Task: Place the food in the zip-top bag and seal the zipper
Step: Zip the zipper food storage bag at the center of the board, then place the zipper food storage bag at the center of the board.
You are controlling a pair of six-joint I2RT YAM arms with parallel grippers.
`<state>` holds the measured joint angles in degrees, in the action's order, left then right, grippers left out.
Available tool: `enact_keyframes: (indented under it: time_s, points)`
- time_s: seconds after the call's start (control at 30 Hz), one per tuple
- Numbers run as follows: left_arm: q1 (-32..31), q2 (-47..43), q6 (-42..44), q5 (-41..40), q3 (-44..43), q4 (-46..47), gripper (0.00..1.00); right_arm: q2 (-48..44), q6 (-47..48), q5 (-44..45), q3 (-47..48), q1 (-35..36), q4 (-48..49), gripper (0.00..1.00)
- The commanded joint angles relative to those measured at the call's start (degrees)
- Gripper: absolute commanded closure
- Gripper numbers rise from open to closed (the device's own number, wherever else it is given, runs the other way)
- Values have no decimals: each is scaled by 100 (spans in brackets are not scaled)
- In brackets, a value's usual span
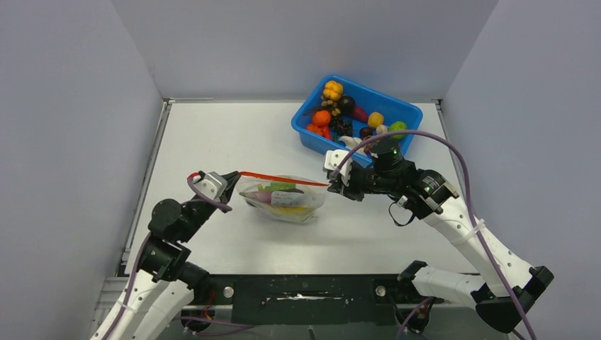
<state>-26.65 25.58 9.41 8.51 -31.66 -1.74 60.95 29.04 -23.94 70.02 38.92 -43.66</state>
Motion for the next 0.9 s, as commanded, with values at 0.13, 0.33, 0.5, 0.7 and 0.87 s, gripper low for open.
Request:
enact_keyframes:
  time_s: [0.13, 0.33, 0.5, 0.7, 0.87]
  points:
    - [109, -555, -142, -741, -497, -572, 100, -417, -537, -957, -350, -126, -112, 100]
    - [108, -798, -439, -1454, -578, -1327, 100, -844, -1019, -1643, -977, -135, 821, 100]
    - [108, -813, -488, -1629, -169, -1094, 100, -263, -1193, -1040, -1491, -355, 1366, 99]
    - [107, 16, -521, -2200, -117, -458, 100, 675, -1392, -339, -1082, -887, 1709, 97]
    - [117, 1058, -651, -2384, -497, -366, 100, 749, -1747, -64, -1167, -1214, 2479, 82]
